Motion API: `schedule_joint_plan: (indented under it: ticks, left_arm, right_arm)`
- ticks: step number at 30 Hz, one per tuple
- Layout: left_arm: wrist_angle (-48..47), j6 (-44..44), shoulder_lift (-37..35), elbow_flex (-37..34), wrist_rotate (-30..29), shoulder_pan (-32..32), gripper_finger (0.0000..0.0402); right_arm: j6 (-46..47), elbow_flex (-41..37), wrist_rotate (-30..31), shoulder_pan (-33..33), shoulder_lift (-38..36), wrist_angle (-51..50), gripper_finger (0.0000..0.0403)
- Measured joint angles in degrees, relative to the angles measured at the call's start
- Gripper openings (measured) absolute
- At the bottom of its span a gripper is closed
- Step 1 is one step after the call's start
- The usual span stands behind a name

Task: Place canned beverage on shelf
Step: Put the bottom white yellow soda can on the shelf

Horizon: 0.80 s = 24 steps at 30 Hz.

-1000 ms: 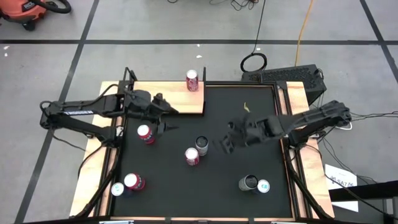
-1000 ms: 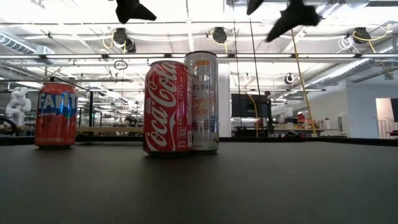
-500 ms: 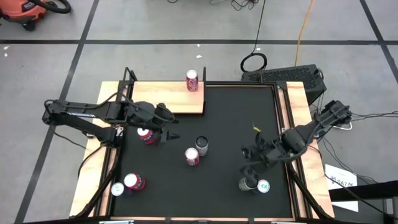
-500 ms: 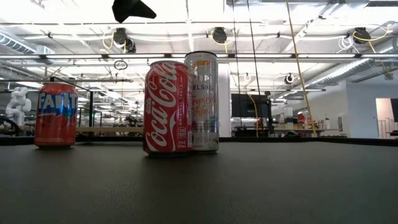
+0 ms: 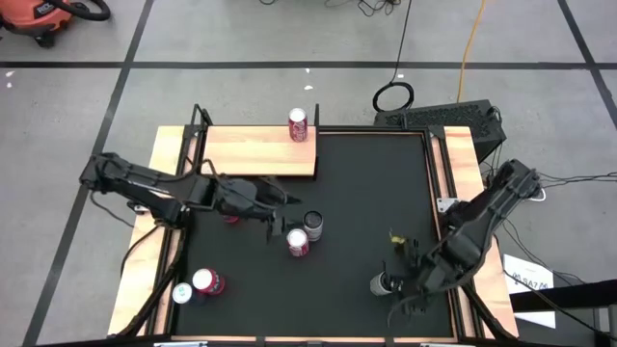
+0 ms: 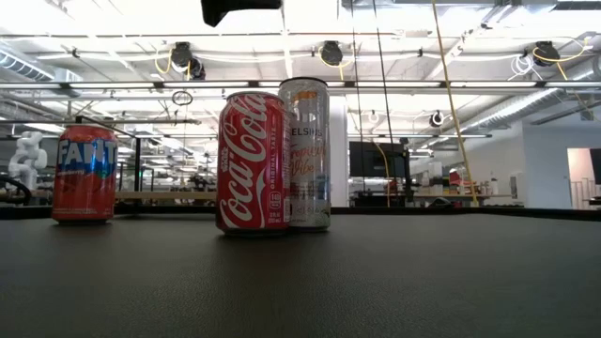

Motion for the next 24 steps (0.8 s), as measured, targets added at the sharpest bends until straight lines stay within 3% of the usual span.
schedule_joint_plan:
  ticks: [10,24]
  left_arm:
    - [0.69,-2.75,3.54,0.00,-3.71,-3.79,0.0317]
    - [0.58,-2.54,3.77,0.00,-4.43,-3.90,0.0317]
  right_arm:
    - [-2.40,-0.07,3.39,1.08,4.72,-2.85,0.0368]
    - [3.26,-7.08,2.56,1.15,5.23,1.00,0.0373]
